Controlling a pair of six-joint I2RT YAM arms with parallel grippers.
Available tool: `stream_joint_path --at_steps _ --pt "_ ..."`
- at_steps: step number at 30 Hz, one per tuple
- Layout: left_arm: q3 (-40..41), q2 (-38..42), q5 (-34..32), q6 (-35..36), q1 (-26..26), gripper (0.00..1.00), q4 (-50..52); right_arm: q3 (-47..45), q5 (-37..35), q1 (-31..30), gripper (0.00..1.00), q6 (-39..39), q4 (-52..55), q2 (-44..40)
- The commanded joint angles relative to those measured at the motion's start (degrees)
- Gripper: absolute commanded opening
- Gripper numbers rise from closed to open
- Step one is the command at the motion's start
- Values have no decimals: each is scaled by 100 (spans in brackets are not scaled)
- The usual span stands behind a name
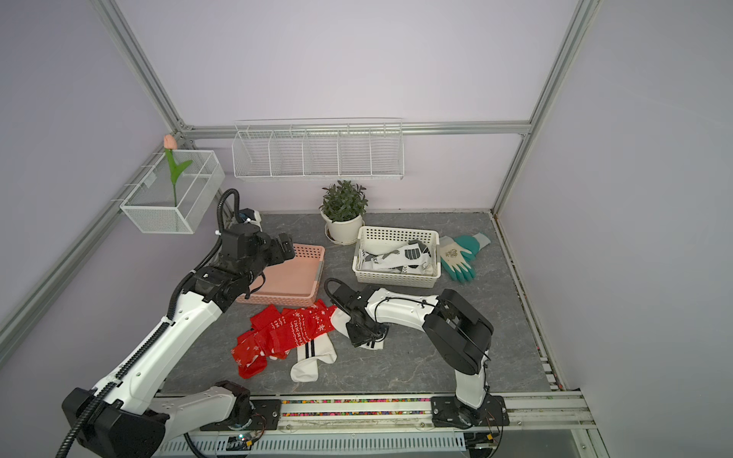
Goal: Sort the socks into the basket by color
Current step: Pick up the sock at the center of the board.
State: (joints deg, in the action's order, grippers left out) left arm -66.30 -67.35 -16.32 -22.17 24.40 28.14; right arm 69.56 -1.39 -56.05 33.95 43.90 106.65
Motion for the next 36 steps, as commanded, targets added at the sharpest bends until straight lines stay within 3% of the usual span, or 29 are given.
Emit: stream_joint_path --at_steps 1,9,36 --pt "-3 71 -83 -15 9 99 -6 -206 53 67 42 -7 -13 163" --pt "-5 82 -68 -28 10 99 -8 -206 23 145 28 -237 166 -57" --pt "-6 63 -43 -34 11 99 -2 604 -70 446 24 -846 979 -892"
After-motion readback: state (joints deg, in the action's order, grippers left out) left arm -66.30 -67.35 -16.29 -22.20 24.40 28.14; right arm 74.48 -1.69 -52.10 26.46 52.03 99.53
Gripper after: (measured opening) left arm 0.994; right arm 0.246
